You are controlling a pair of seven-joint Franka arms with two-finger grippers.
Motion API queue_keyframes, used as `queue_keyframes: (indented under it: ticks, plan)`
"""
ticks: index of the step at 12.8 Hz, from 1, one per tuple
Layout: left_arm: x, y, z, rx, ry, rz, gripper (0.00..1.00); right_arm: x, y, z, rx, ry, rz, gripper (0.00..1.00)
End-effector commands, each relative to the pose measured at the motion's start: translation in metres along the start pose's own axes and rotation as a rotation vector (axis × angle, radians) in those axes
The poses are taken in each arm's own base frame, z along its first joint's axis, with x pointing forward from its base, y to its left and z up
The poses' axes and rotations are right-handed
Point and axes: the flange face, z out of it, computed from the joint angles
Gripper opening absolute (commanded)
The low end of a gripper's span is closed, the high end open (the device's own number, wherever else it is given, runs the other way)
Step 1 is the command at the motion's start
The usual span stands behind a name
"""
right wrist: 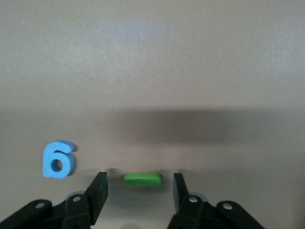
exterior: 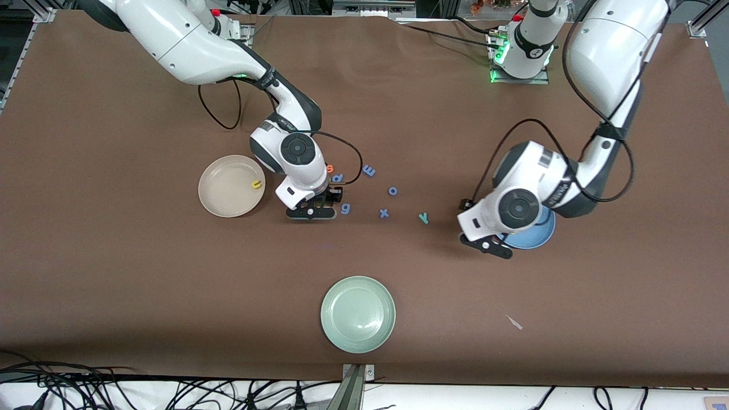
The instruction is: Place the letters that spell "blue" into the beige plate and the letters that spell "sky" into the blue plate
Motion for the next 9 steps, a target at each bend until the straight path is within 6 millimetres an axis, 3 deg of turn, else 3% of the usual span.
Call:
queue_keyframes:
  ticks: [1, 3, 6, 7, 9]
  plan:
    - [0.005, 0.03, 0.01, -0.026, -0.004, -0.167, 1.0, -0.006, -0.002, 0.007, -0.009, -0.001, -0.016, 0.54]
    - [0.013, 0.052, 0.013, -0.123, 0.041, -0.305, 1.0, -0.006, -0.002, 0.008, -0.007, 0.0, -0.019, 0.54]
    - [0.016, 0.085, 0.033, -0.161, 0.061, -0.445, 0.95, -0.005, -0.001, 0.007, -0.006, 0.001, -0.025, 0.43]
    - [0.016, 0.098, 0.04, -0.16, 0.07, -0.461, 0.89, -0.004, -0.001, 0.008, -0.007, 0.001, -0.028, 0.41]
    - [0.022, 0.105, 0.062, -0.182, 0.07, -0.514, 0.8, -0.003, 0.0, 0.007, -0.008, 0.003, -0.031, 0.32]
